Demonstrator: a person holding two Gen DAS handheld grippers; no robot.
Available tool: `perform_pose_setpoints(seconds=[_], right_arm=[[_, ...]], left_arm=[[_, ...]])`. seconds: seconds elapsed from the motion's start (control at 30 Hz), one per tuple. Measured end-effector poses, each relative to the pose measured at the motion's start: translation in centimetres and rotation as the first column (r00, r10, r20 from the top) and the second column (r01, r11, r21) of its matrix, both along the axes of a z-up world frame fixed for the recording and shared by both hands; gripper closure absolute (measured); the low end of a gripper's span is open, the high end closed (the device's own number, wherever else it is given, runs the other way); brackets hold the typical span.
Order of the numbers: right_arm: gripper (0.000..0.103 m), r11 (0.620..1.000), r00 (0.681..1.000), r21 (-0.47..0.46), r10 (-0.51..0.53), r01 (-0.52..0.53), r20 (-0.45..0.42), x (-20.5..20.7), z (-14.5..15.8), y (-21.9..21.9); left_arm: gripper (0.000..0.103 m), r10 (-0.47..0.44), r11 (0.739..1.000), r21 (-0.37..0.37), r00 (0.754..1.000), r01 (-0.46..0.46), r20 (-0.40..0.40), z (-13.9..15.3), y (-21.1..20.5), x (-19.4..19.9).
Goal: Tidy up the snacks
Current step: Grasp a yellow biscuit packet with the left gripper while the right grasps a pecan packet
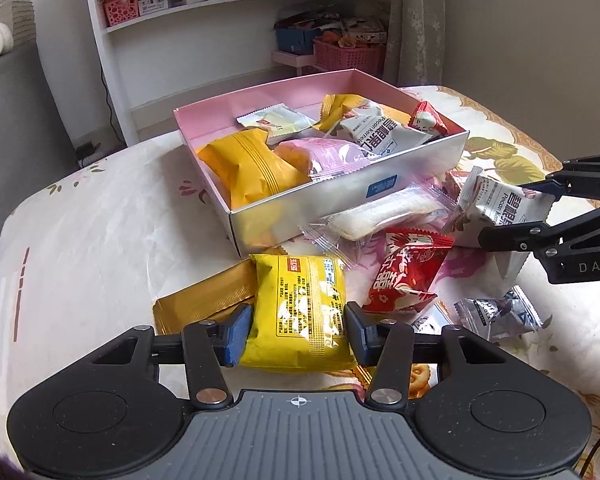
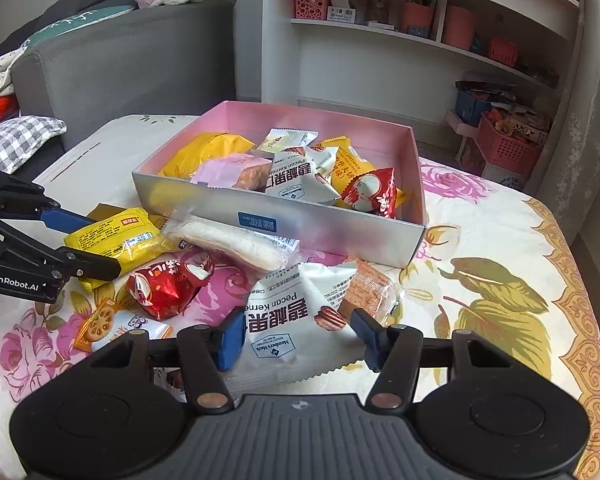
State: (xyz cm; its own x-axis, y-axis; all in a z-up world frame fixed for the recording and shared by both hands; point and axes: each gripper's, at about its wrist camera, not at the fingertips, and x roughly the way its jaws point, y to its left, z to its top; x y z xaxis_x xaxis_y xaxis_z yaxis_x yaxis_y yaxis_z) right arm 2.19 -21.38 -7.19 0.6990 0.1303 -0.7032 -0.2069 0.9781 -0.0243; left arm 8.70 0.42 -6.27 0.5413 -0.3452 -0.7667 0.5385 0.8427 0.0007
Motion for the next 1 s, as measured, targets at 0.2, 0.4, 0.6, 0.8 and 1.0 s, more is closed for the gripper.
perform_pose_setpoints(seconds=[0.2, 0.4, 0.6, 0.8, 1.0], right_arm=[[0.06, 0.999, 1.0, 0.039, -0.009, 0.009, -0.009, 0.1, 0.5, -0.3], [0.063, 0.997, 1.0, 0.076, -0.013, 0.015, -0.023, 0.2, 0.8, -0.7], [0.072, 0.991, 0.999, 0.132, -0.021, 0.026, -0.039, 0.4, 1.2, -1.2], [0.074, 0.987, 0.998, 0.158, -0.031, 0.04, -0.057, 0.5, 1.3, -1.4], [0.078, 0.98, 0.998, 0.195, -0.037, 0.048, -0.058, 0.5, 2.0, -2.0]], left_arm=[[0.058, 0.02, 0.999, -0.025, 0.999, -0.021, -0.025, 0.3, 0.2, 0.1], [0.058, 0.035, 0.998, -0.049, 0.999, -0.037, -0.035, 0.7, 0.4, 0.1], [0.06, 0.047, 0.996, -0.075, 0.998, -0.05, -0.042, 1.2, 0.7, 0.0], [0.06, 0.057, 0.994, -0.086, 0.997, -0.062, -0.053, 1.5, 0.8, 0.1], [0.061, 0.069, 0.991, -0.108, 0.996, -0.074, -0.048, 2.2, 1.2, 0.0]])
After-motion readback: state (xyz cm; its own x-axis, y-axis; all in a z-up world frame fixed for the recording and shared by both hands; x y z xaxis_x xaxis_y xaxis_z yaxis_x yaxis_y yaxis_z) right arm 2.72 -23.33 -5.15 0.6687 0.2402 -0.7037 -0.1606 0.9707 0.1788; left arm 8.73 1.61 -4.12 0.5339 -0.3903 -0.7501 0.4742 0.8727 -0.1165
